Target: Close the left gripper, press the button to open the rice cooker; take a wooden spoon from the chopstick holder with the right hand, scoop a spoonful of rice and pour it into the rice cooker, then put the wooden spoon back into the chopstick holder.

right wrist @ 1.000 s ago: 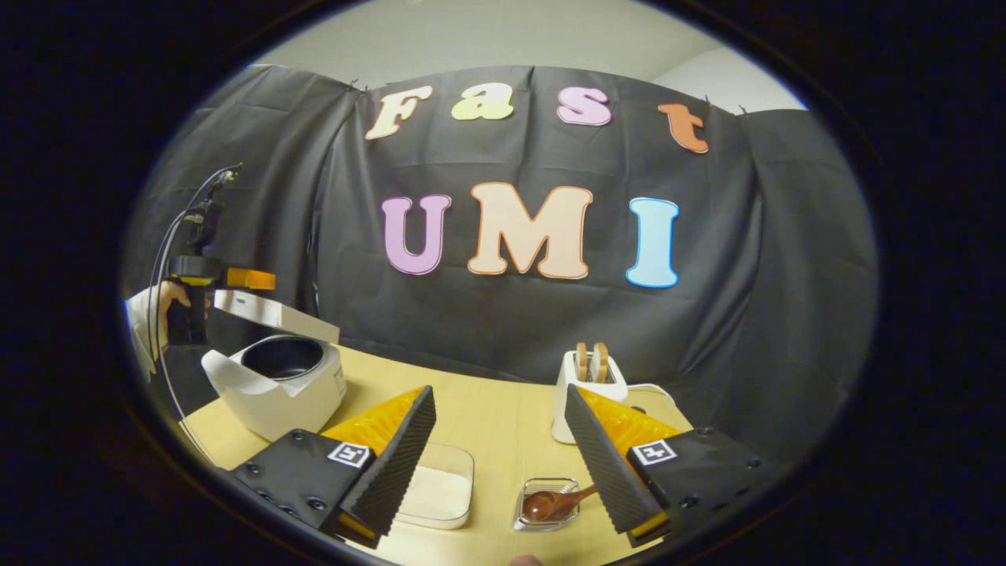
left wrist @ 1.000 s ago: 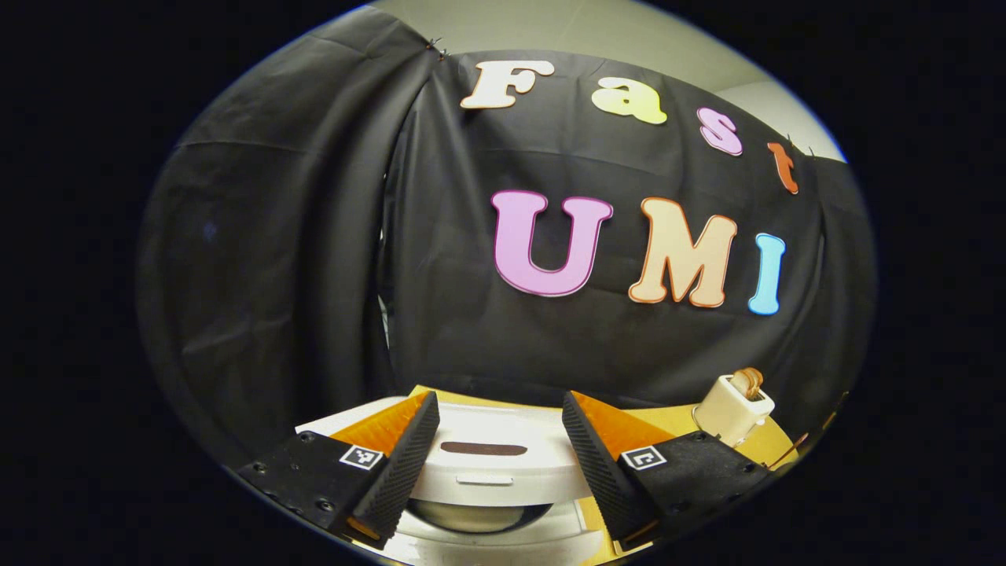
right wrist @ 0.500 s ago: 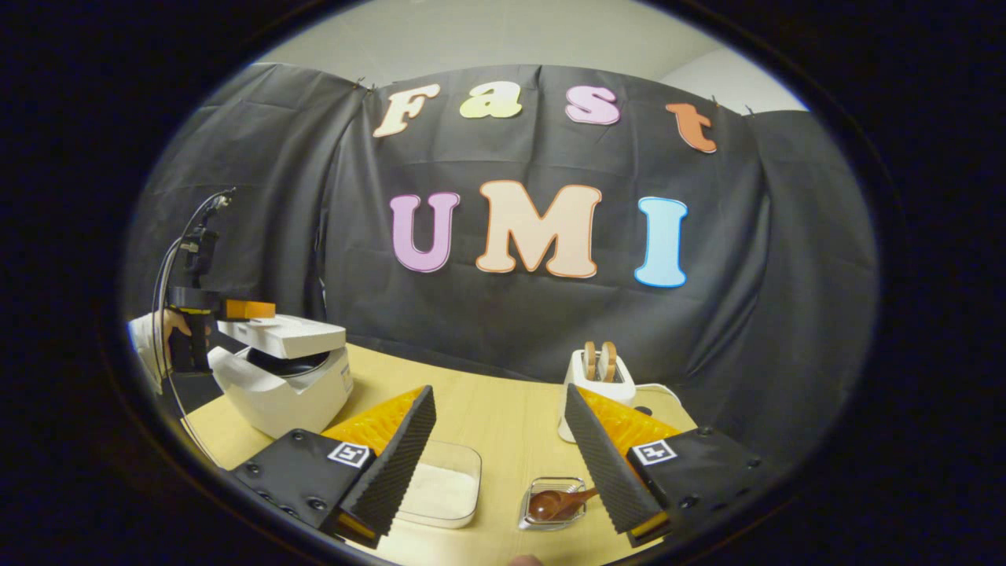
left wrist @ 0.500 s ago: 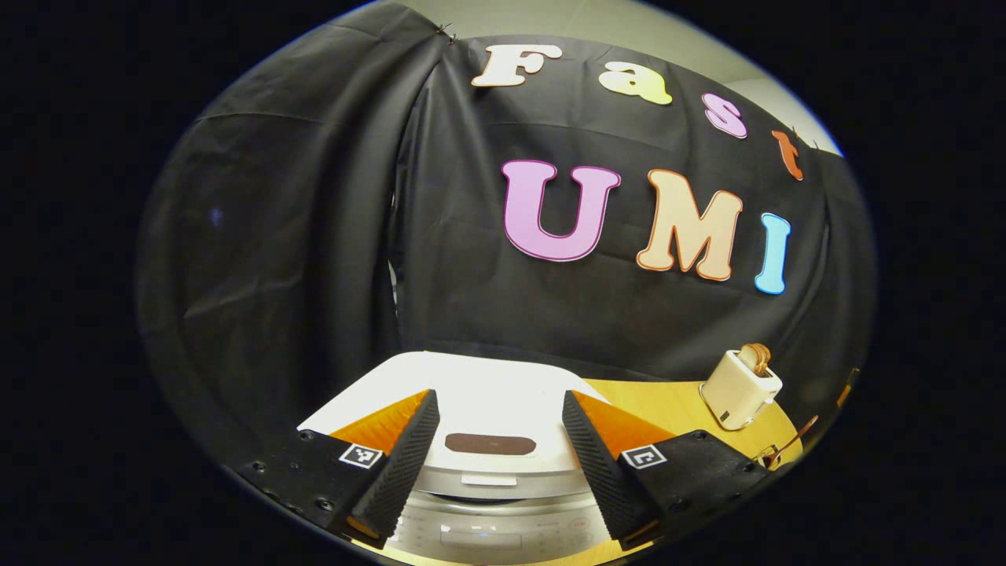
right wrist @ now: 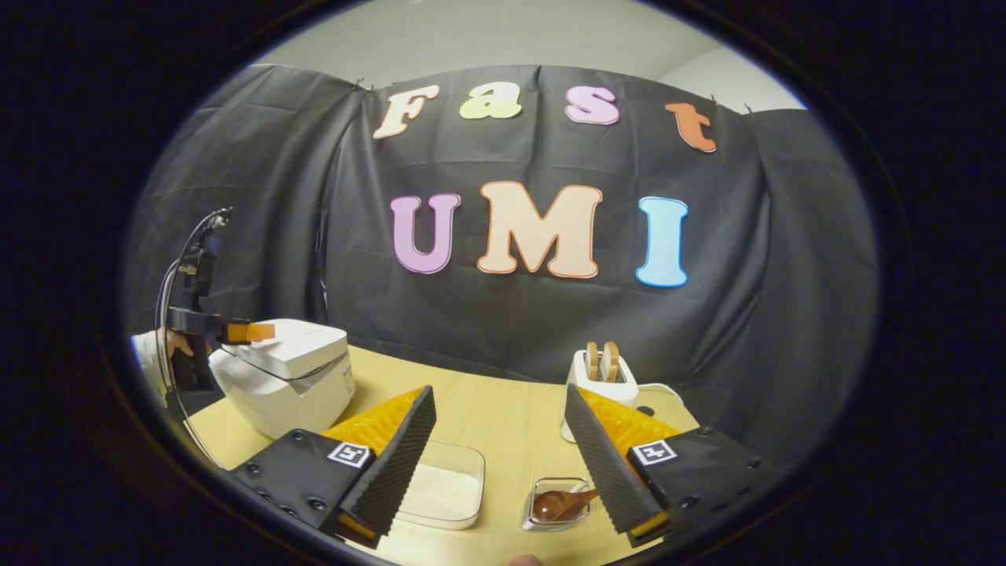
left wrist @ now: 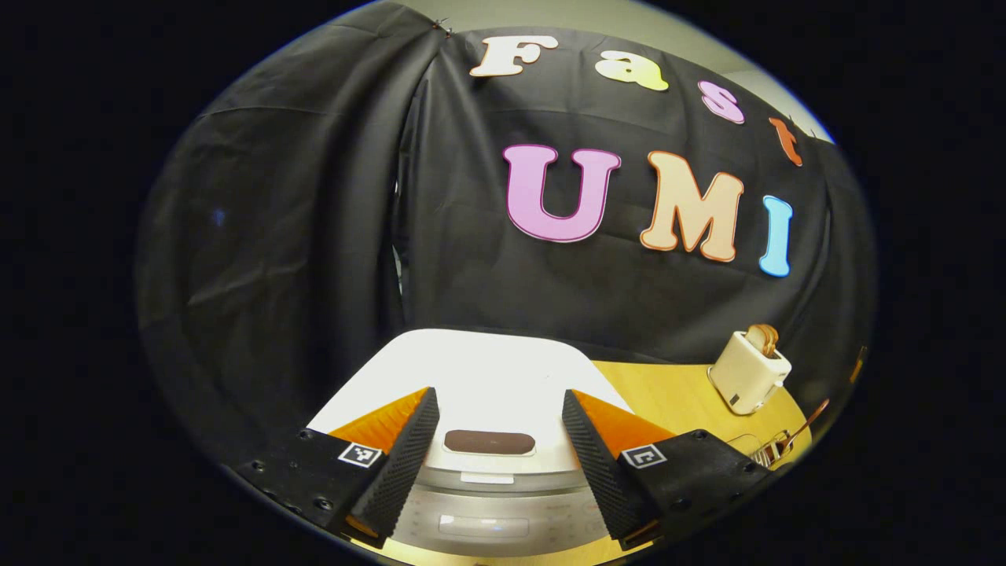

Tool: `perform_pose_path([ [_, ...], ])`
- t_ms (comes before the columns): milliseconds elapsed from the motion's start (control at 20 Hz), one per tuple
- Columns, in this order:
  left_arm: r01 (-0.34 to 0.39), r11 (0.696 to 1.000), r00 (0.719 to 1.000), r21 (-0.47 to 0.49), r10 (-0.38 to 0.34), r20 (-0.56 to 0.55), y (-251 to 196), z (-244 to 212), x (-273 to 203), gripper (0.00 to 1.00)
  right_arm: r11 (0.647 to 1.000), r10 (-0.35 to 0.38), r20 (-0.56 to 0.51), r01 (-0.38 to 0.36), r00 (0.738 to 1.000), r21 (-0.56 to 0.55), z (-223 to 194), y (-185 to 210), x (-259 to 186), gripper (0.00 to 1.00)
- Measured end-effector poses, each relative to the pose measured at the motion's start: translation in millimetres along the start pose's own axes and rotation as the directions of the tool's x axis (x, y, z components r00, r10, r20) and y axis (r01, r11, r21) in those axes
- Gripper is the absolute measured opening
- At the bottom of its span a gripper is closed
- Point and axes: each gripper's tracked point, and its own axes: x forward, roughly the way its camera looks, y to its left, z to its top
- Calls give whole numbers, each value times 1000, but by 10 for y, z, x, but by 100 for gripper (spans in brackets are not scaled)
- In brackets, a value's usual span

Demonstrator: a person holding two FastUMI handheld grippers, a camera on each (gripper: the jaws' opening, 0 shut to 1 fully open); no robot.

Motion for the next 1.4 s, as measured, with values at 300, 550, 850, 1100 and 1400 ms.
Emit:
perform_pose_path([
  [300, -13, 999, 999, 45, 14, -33, 11, -196, 24, 95, 1000, 6, -4, -6, 1000, -1, -11, 51, 33, 100],
  [550, -18, 997, 997, 76, 23, -74, 28, -308, 48, 95, 1000, 20, -8, -20, 1000, 5, -30, 143, 65, 100],
  [850, -14, 994, 1000, 105, 14, -4, 19, -259, -57, 97, 998, 34, 24, -35, 999, 45, 69, 298, 42, 100],
  [1100, -41, 987, 989, 153, 19, 144, -82, 221, -498, 96, 995, 14, 86, -22, 996, 94, 267, 410, 39, 100],
  [1400, 3, 985, 951, 171, -55, 303, -423, 702, -1156, 94, 994, -26, 153, 10, 988, 108, 472, 384, -104, 100],
])
